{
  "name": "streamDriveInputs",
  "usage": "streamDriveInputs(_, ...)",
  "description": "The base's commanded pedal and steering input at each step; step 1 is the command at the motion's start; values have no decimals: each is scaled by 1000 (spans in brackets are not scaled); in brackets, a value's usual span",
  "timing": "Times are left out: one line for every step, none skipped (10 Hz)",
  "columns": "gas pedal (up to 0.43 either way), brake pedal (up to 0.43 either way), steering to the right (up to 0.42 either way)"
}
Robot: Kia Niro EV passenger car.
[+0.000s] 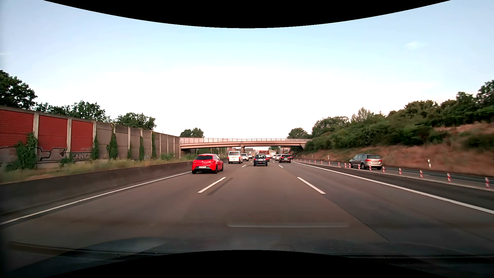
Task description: Follow the waypoints while adhering to traffic rules and regulations
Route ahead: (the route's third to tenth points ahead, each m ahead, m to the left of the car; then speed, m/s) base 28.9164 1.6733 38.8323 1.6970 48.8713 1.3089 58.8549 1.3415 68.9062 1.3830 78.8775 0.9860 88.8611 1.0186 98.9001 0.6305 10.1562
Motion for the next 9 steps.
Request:
streamDriveInputs(0, 0, -4)
streamDriveInputs(8, 0, -4)
streamDriveInputs(8, 0, -4)
streamDriveInputs(20, 0, -4)
streamDriveInputs(20, 0, -4)
streamDriveInputs(20, 0, -3)
streamDriveInputs(20, 0, -4)
streamDriveInputs(28, 0, -4)
streamDriveInputs(28, 0, -4)
